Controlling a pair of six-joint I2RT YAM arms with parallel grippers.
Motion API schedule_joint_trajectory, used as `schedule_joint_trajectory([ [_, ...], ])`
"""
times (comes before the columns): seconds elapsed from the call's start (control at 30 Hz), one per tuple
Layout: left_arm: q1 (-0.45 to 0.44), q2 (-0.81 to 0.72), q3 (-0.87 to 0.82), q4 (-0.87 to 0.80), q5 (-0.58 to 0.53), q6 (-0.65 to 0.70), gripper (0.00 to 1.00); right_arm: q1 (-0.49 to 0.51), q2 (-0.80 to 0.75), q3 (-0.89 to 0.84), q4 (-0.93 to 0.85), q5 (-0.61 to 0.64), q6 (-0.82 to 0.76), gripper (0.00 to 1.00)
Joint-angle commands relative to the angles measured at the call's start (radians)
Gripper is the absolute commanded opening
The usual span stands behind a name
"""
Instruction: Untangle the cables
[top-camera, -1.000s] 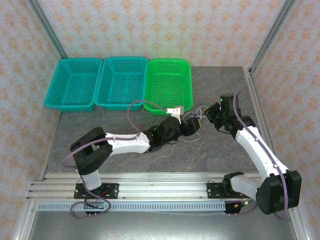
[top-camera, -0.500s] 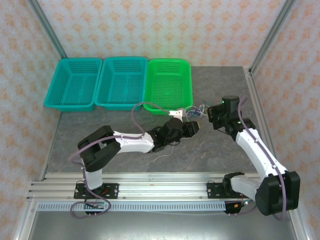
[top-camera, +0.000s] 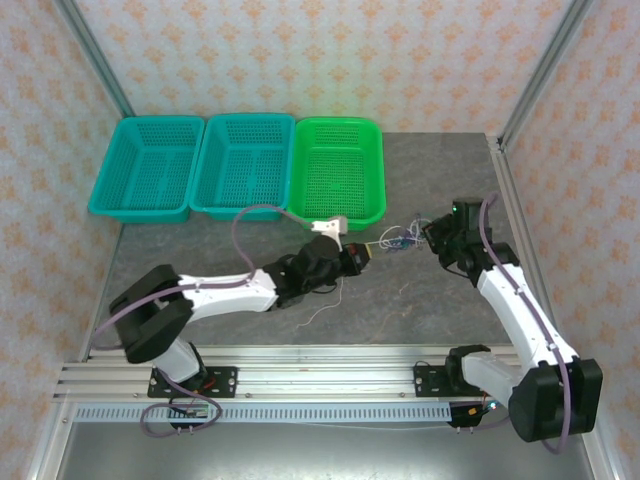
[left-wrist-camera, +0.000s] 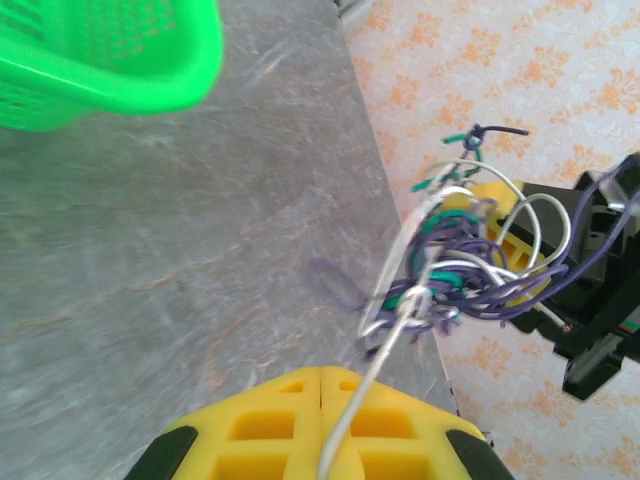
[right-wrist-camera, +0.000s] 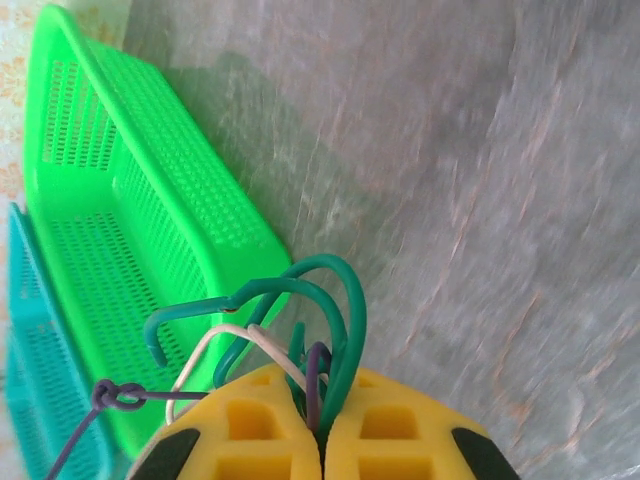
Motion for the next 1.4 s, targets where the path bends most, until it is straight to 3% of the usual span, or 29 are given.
schedule_joint_trajectory([
  [0.0,0.09,-0.127,-0.076,-0.164,-0.133,-0.016,0.0,-0.056,-0.024,-0.053,0.049,0.345,-0.247,0.0],
  [0.13,0.155,-0.261,-0.118,-0.26,-0.154,0.008,0.0,-0.08,-0.022,-0.094,0.052,0.384,-0.262,0.06],
  [0.4,0.278,-0.487,-0.174,-0.486,-0.196,0.0,0.0,-0.237,0.039,-0.128,0.027,0.364,-0.15,0.04],
  [0.5,0.308,-0.554,-0.199,-0.51,-0.17,0.021,0.0,-0.262,0.052,-0.143,0.082,0.288,-0.177,0.0],
  [0.6,0.314,-0.563,-0.136,-0.545,-0.06,0.096,0.0,-0.26,0.079,-0.161,0.16,0.098,-0.199,0.0],
  [0.73,0.314,-0.535,0.028,-0.651,0.023,0.142,0.0,-0.21,0.137,-0.208,0.172,0.006,-0.135,0.0],
  [0.97,0.314,-0.397,0.414,-0.689,0.059,0.22,0.0,-0.09,0.187,-0.371,0.277,-0.004,-0.017,0.0],
  [1.2,0.315,-0.086,0.905,-0.707,-0.022,0.405,0.0,-0.071,0.089,-0.376,0.227,-0.005,-0.03,0.0],
  [1.37,0.346,0.152,1.131,-0.689,-0.089,0.464,0.0,-0.071,0.017,-0.371,0.188,0.016,-0.049,0.0],
])
